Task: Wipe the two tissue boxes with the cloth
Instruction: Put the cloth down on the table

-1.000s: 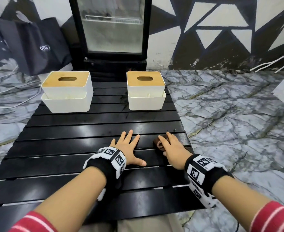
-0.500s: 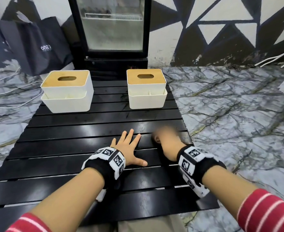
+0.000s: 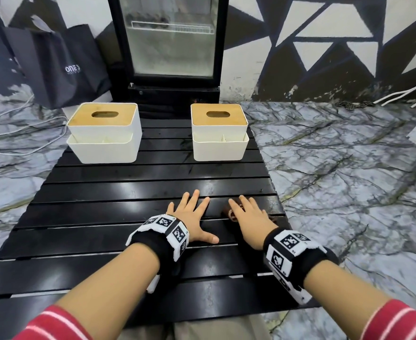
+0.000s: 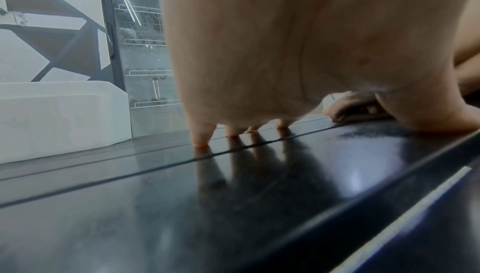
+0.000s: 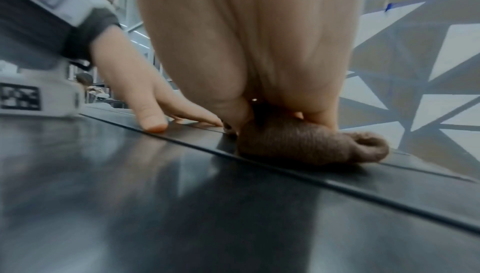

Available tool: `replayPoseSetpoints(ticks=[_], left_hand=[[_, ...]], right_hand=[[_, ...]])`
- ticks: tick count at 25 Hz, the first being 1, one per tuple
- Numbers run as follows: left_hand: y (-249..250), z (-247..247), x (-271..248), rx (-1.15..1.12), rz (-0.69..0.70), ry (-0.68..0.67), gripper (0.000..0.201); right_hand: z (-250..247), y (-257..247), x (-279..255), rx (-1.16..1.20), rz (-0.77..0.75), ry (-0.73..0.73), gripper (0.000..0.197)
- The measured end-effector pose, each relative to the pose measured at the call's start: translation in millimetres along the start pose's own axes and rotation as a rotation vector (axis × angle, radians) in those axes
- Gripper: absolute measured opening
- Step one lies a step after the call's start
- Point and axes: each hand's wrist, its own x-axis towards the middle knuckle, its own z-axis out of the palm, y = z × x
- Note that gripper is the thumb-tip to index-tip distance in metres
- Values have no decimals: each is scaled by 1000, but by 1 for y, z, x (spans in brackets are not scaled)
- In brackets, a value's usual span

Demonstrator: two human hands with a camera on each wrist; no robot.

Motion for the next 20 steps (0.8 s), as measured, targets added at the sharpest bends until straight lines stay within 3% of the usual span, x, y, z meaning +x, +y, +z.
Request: replayPoseSetpoints(ticks=[4,8,11,16,20], left_hand=[[1,0,-2,0,5,26,108],[-12,-3,-16,-48,27,89,102],[-55,-8,-43,-22,-40,115,94],[-153,-7,-90,-52,-303,59,99],[-187,2,-103,-84,-334,66,109]], right_hand=[[9,-15,-20,-44,-102,-27,73],[9,-19,-25,74,-131,22,72],[5,-31,-22,220,-171,38,66],[1,-85,-6,270,-281,54,61],[-4,-121,19,333,-238,136,58]])
